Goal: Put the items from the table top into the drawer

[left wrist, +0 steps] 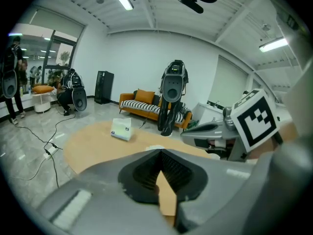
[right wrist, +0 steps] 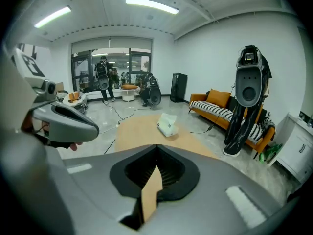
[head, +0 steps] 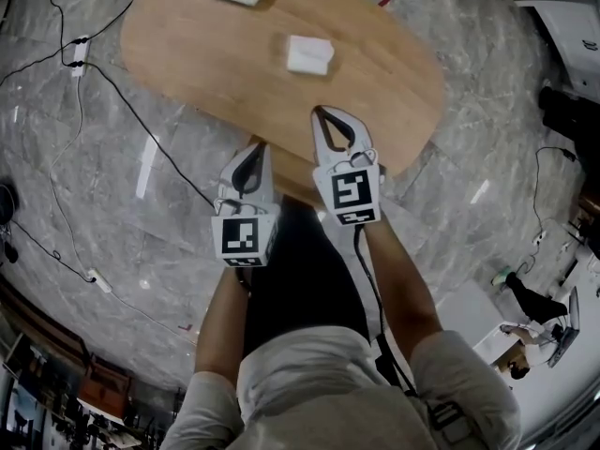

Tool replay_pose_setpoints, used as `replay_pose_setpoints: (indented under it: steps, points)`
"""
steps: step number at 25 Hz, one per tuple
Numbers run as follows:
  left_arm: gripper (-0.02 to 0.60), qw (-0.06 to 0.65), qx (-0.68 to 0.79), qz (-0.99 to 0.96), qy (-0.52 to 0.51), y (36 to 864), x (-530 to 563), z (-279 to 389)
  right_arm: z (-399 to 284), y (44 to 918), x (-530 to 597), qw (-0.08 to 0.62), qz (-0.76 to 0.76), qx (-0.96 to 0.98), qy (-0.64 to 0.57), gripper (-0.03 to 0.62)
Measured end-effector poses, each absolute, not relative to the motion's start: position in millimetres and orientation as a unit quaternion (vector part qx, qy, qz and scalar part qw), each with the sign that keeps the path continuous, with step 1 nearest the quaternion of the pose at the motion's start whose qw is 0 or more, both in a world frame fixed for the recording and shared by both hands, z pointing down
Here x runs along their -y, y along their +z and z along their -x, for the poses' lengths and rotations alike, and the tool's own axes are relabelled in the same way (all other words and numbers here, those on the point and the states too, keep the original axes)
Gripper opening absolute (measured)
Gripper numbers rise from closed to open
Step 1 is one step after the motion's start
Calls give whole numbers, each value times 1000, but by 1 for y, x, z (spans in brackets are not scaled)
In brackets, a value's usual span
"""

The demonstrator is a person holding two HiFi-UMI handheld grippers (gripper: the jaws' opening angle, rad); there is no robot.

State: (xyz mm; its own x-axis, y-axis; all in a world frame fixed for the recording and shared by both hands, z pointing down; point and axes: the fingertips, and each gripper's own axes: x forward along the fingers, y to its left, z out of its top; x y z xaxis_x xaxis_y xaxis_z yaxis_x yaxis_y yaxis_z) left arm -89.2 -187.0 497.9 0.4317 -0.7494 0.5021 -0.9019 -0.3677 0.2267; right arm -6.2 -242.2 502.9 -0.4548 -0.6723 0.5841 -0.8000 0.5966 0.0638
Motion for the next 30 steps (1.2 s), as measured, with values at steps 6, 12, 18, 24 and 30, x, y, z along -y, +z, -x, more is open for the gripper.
replay_pose_setpoints:
  steps: [6,12,18,24,30]
  points:
    - [18,254,515,-799,178,529,213,84,9,552,272,346,-406,842,87,8]
    - [17,271,510,-793,195,571,223,77,7,606,291,417,-374,827,47,8]
    - [17,285,509,-784,211,598,216,78,0,646,298,503,-328,799,-20,104]
    - [18,298,513,-775,218,612,206,82,-3,681,304,566,-289,766,-92,163]
    - [17,307,516,-769,218,619,203,88,-5,707,316,608,-270,733,-141,202]
